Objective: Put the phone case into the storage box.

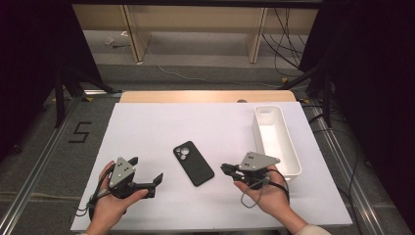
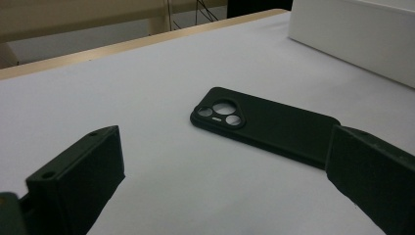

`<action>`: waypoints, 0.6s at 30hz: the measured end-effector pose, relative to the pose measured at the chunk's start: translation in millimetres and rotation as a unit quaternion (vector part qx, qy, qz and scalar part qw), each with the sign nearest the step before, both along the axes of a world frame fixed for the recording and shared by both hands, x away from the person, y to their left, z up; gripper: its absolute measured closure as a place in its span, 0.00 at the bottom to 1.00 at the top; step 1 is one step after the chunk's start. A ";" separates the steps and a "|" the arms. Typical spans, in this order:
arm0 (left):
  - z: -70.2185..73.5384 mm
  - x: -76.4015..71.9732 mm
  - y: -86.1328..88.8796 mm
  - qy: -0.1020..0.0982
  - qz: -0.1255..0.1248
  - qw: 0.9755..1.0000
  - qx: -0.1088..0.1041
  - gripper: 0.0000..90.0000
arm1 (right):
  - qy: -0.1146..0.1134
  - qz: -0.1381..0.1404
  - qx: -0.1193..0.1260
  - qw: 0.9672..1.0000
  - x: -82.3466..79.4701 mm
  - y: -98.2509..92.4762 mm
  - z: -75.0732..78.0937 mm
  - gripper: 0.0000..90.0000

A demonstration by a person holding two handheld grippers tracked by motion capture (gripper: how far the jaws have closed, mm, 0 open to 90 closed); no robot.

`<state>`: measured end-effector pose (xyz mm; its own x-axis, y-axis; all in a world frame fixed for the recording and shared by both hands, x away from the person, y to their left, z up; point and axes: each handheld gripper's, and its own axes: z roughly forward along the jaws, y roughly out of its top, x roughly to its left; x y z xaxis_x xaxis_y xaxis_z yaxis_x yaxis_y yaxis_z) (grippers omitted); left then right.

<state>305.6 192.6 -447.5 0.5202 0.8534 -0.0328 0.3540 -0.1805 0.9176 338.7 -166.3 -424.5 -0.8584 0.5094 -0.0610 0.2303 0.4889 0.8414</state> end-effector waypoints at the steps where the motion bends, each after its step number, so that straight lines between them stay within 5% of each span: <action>1: -0.1 -0.1 -0.1 0.000 0.000 1.000 0.001 0.01 | 0.006 0.005 -0.013 1.000 1.7 7.8 -3.2 1.00; 12: 0.0 0.0 -0.1 0.000 -0.001 1.000 0.000 0.01 | 0.073 0.018 -0.046 0.996 17.5 83.8 -35.1 1.00; 18: -0.1 0.1 0.1 -0.001 -0.002 1.000 -0.001 0.01 | 0.102 0.015 -0.073 0.992 22.7 106.0 -53.7 1.00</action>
